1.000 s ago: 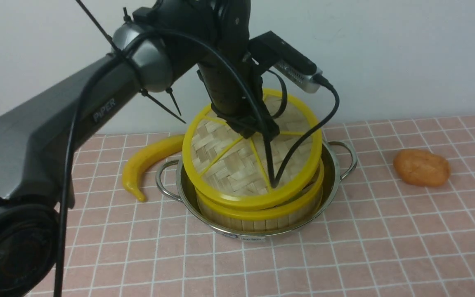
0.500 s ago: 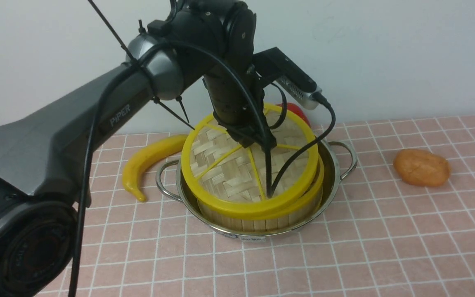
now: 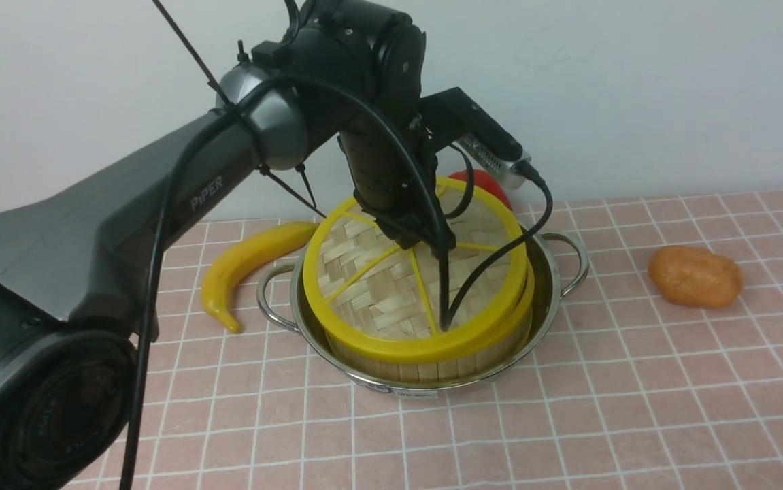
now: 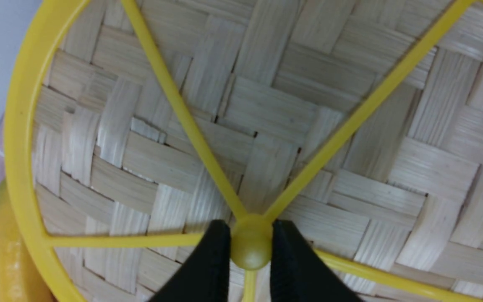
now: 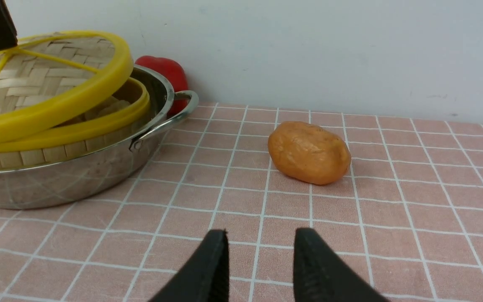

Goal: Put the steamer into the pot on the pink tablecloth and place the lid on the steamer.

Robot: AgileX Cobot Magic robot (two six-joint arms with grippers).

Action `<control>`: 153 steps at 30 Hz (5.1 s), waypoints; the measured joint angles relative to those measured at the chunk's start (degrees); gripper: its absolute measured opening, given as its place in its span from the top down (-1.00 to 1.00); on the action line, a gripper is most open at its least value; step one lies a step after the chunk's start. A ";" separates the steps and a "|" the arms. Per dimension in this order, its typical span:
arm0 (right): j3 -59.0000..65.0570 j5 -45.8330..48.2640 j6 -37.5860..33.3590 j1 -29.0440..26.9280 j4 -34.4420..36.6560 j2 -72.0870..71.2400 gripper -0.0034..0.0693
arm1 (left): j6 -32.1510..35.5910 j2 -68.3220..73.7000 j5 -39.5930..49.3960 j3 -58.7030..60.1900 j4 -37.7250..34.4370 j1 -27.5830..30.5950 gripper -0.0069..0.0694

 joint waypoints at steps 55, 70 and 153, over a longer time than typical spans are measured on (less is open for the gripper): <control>0.00 0.00 0.00 0.00 0.00 0.00 0.24 | -1.03 -4.09 0.02 3.60 -2.12 0.00 0.52; 0.00 0.00 0.00 0.00 0.00 0.00 0.24 | 1.91 -2.43 -4.20 3.17 -2.40 0.00 0.52; 0.00 0.00 0.00 0.00 0.00 0.00 0.24 | -18.23 -23.26 -0.77 -6.34 -19.95 2.09 0.88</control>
